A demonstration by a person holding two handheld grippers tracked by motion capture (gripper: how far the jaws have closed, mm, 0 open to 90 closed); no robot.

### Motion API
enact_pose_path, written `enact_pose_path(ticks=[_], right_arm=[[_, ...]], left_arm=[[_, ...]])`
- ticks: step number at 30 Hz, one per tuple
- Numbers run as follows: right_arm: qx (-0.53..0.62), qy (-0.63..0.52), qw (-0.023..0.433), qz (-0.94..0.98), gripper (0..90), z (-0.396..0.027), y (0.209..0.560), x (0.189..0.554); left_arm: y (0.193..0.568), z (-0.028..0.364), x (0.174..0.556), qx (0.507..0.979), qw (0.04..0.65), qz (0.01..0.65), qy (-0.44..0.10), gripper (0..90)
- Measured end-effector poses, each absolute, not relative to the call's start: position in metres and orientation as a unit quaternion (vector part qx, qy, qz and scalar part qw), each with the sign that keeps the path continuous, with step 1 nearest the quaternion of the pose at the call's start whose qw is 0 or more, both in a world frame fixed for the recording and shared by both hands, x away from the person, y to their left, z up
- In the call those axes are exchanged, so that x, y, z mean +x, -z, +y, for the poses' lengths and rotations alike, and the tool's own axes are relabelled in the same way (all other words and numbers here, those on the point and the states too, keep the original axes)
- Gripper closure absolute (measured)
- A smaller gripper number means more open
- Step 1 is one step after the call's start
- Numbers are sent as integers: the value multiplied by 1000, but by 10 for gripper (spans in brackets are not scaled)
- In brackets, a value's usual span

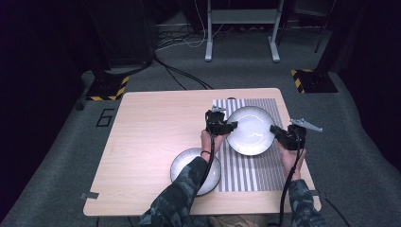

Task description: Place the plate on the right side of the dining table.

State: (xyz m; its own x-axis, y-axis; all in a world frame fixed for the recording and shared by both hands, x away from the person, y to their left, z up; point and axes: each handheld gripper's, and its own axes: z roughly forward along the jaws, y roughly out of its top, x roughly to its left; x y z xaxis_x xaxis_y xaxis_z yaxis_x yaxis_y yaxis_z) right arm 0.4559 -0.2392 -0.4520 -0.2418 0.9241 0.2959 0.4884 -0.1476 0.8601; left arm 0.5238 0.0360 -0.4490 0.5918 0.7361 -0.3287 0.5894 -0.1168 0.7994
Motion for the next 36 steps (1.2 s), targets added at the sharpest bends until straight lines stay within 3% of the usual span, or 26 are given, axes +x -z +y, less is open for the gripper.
enact_pose_path(ticks=[36], right_arm=[[608, -454, 204, 618, 842, -246, 479, 489]], left_arm=[[479, 15, 554, 755, 438, 483, -74, 652]])
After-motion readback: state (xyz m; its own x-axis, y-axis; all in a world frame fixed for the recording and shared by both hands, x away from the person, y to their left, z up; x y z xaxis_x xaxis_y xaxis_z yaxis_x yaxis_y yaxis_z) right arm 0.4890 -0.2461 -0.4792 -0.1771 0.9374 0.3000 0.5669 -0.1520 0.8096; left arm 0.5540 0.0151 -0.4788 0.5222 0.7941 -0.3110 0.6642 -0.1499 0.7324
